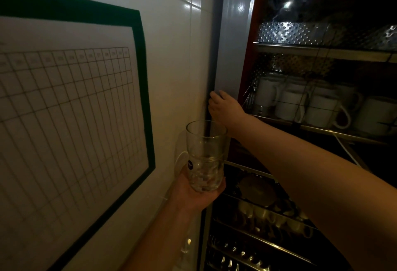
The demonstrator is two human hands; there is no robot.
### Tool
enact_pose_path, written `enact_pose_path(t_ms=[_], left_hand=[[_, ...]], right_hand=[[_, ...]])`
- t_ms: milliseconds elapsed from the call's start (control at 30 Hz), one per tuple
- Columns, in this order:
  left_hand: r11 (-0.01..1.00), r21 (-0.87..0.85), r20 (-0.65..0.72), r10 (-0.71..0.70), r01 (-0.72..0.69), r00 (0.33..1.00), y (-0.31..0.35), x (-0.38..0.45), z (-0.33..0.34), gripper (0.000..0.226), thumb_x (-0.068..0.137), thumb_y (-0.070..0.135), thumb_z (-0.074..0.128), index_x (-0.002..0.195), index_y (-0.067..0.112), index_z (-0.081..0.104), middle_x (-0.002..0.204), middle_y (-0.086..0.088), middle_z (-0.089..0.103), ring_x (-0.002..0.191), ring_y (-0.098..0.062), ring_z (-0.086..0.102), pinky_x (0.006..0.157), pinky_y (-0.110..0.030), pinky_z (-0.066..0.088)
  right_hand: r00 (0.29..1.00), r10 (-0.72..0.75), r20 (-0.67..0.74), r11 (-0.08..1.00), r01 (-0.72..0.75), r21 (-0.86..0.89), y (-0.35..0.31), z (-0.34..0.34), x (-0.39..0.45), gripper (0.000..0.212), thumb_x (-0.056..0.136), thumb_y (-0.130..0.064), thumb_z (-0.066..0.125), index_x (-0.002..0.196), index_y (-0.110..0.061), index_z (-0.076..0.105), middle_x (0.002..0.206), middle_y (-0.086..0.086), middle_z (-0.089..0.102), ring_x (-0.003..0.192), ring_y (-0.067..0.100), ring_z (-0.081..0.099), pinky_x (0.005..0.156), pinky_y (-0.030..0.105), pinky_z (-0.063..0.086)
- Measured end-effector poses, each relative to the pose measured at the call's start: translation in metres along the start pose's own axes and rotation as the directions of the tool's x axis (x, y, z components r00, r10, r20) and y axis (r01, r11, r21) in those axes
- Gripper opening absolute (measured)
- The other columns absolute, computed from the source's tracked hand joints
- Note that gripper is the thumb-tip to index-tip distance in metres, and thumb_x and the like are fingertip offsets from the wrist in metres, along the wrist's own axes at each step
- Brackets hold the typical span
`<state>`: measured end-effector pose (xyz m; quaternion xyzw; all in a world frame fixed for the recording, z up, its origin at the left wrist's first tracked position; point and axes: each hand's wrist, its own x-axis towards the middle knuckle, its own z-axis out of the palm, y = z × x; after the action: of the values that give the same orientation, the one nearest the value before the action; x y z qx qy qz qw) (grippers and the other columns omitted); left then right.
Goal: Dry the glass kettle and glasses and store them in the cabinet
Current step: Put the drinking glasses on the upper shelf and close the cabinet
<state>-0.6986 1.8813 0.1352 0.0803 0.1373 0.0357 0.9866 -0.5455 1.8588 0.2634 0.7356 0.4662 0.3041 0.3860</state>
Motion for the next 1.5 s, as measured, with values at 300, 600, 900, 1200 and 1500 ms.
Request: enact_pose_path(t_ms=[300, 600, 900, 1200, 1500], left_hand=[[0.999, -0.015, -0.007, 0.030, -0.030, 1.000, 0.004, -0.010, 0.003, 0.030, 0.085, 0.027, 0.049, 0.100, 0.006, 0.063, 0.089, -0.018, 0.068, 0.090, -0.031, 0.058, 0.081, -0.043, 0.047], [0.998, -0.063, -0.016, 0.019, -0.020, 1.000, 0.008, -0.017, 0.001, 0.036, 0.084, 0.025, 0.050, 0.115, 0.008, 0.059, 0.102, -0.017, 0.065, 0.098, -0.031, 0.057, 0.088, -0.042, 0.043], [0.999, -0.051, -0.001, -0.001, 0.000, 1.000, 0.010, -0.018, 0.004, 0.035, 0.081, 0.024, 0.049, 0.107, 0.004, 0.063, 0.099, -0.019, 0.067, 0.098, -0.031, 0.057, 0.090, -0.042, 0.042], [0.996, -0.093, 0.003, 0.001, 0.000, 1.000, 0.011, -0.018, 0.005, 0.032, 0.091, 0.025, 0.044, 0.112, 0.007, 0.059, 0.100, -0.018, 0.065, 0.096, -0.032, 0.057, 0.082, -0.044, 0.044], [0.998, -0.060, -0.014, 0.012, -0.013, 1.000, 0.009, -0.026, 0.008, 0.036, 0.092, 0.028, 0.042, 0.118, 0.009, 0.058, 0.112, -0.015, 0.061, 0.102, -0.029, 0.055, 0.086, -0.043, 0.047]], right_hand=[[0.995, 0.023, 0.100, 0.999, -0.025, 0.021, -0.003, -0.011, 0.001, 0.060, 0.098, -0.036, 0.040, 0.148, -0.008, 0.020, 0.156, 0.011, 0.015, 0.143, 0.032, 0.005, 0.115, 0.047, 0.008], [0.992, 0.011, 0.128, 0.999, -0.016, 0.039, -0.004, -0.014, 0.001, 0.066, 0.096, -0.036, 0.046, 0.149, -0.008, 0.017, 0.157, 0.012, 0.011, 0.144, 0.031, 0.001, 0.115, 0.048, 0.008], [0.992, 0.000, 0.123, 0.999, -0.005, 0.045, -0.003, -0.016, 0.002, 0.066, 0.094, -0.033, 0.050, 0.148, -0.009, 0.021, 0.156, 0.013, 0.014, 0.144, 0.033, 0.003, 0.115, 0.047, 0.008], [0.982, -0.097, -0.164, 0.983, 0.120, 0.136, -0.002, -0.020, -0.013, 0.041, 0.094, -0.027, 0.042, 0.131, -0.013, 0.051, 0.142, 0.008, 0.040, 0.135, 0.029, 0.024, 0.116, 0.041, 0.003], [0.990, -0.077, -0.115, 0.994, 0.085, 0.066, -0.006, -0.009, -0.036, 0.058, 0.096, -0.029, 0.042, 0.148, -0.012, 0.022, 0.157, 0.010, 0.013, 0.144, 0.031, 0.001, 0.114, 0.046, -0.007]])
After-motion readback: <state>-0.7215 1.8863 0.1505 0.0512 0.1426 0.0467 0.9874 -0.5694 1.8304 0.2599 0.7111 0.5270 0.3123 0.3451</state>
